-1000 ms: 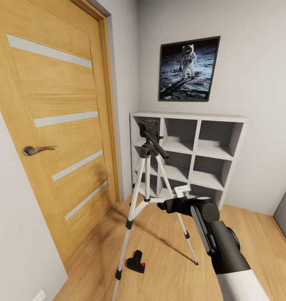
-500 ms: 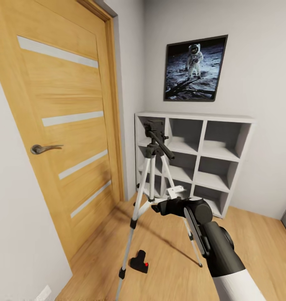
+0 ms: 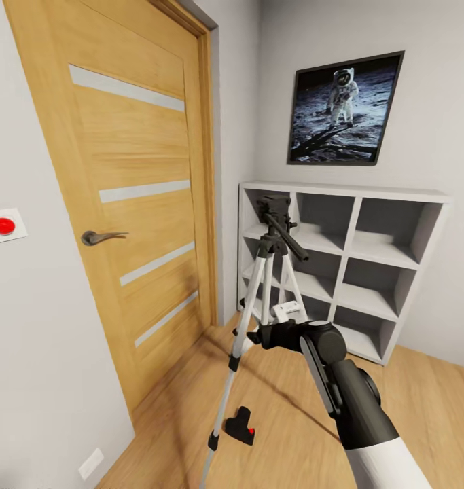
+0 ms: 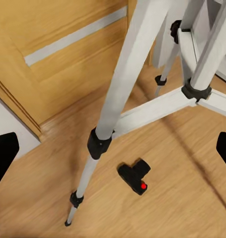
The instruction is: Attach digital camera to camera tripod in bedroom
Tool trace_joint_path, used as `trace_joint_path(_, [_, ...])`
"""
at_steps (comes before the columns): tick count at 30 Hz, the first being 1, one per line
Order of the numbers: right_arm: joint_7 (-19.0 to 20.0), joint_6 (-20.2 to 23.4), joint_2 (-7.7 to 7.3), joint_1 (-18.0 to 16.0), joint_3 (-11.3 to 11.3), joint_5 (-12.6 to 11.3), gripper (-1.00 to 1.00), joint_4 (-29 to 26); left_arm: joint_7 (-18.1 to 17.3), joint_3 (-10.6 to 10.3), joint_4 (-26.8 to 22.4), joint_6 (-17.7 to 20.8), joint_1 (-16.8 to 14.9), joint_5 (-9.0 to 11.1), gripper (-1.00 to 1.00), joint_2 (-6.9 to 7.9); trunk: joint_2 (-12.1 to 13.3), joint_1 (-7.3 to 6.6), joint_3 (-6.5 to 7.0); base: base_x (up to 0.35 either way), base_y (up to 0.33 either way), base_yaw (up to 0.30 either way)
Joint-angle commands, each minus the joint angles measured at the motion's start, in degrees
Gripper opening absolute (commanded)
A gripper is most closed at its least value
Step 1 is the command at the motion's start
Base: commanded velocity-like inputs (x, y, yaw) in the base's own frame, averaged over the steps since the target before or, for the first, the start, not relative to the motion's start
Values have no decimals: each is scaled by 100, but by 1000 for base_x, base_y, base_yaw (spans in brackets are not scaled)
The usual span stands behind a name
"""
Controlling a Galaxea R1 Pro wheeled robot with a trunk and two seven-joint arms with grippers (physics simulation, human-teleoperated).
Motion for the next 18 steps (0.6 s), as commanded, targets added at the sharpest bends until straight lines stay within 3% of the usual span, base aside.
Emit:
trace_joint_path(1, [40,18,2,-4,-25,54,100,-4,0,1,-10,-5,4,39,100,-3,-3,0,-5,0,0,36])
trace_joint_path(4, [-33,-9,4,-4,-237,55,100,-6,0,1,-10,-5,4,39,100,-1,-3,0,-5,0,0,21])
trace_joint_path(6, [-199,-135,9,-4,-565,54,100,-12,0,1,-10,-5,4,39,100,-7,-3,0,-5,0,0,8])
trace_joint_path(8, [-279,-236,12,-4,-717,54,100,-12,0,1,-10,-5,4,39,100,-9,-3,0,-5,0,0,4])
trace_joint_path(9, [-389,-464,11,-4,-933,56,100,-16,0,1,-10,-5,4,39,100,-11,-3,0,-5,0,0,1])
trace_joint_path(18, [-372,-544,11,-4,-987,2,100,-23,0,1,-10,-5,4,39,100,-3,-3,0,-5,0,0,0])
